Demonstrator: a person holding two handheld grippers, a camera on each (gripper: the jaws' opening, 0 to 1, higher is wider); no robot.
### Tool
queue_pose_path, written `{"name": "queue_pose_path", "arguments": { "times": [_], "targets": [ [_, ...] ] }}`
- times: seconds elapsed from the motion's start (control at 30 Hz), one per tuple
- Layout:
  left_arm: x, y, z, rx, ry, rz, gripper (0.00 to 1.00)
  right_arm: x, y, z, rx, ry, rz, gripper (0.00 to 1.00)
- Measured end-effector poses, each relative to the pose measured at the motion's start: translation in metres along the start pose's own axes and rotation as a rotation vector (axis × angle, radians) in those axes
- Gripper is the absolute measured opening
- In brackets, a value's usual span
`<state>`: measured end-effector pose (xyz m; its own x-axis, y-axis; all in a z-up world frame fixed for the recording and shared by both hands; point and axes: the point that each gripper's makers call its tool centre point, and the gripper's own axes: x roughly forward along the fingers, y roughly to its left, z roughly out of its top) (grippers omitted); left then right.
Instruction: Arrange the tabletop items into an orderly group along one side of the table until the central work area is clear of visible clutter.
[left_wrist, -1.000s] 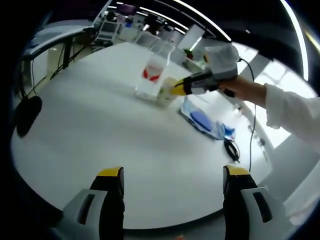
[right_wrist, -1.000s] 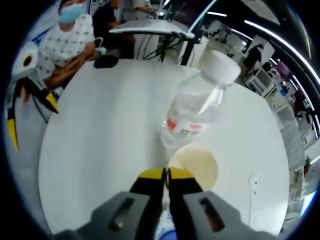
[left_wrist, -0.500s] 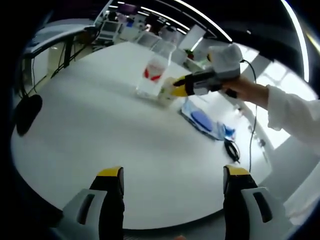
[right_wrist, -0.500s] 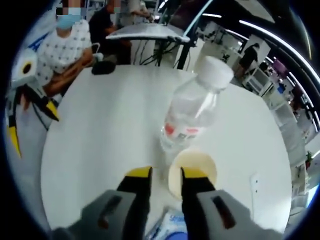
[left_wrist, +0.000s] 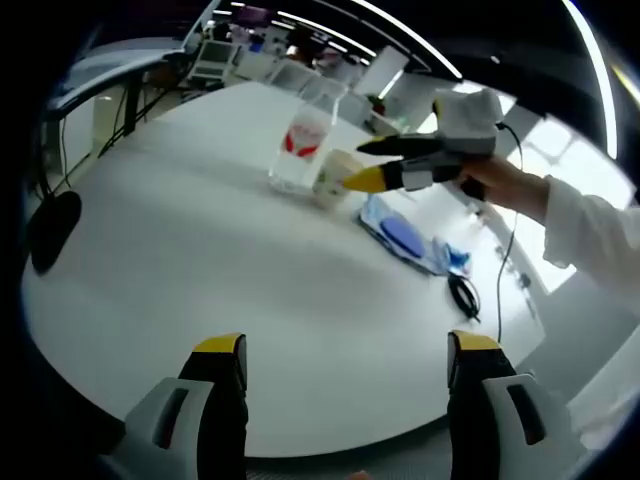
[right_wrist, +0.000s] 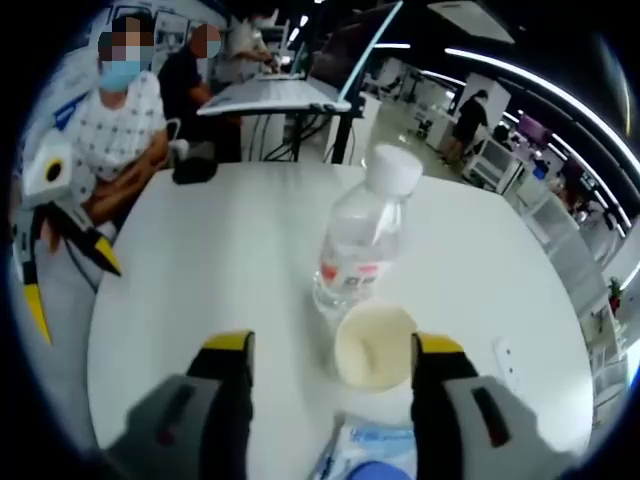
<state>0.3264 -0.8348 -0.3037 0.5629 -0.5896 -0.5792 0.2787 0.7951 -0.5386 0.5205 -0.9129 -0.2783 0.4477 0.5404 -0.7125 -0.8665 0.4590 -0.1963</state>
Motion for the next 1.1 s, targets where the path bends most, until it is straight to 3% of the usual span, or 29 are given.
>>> {"name": "queue_pose_path", "arguments": {
  "times": [0.63,1.1],
  "targets": [
    [0.001,-0.002,-0.001,0.027,0.005,0.0,0.79,-0.015,-0.007,-0.005,0.045,-0.028,-0.018,0.64],
    [0.002,0.0,0.001,0.031,0.001,0.026,0.8,-0.054,-0.01,-0.033,0.136,-0.056,-0.062,0.63]
  ]
}}
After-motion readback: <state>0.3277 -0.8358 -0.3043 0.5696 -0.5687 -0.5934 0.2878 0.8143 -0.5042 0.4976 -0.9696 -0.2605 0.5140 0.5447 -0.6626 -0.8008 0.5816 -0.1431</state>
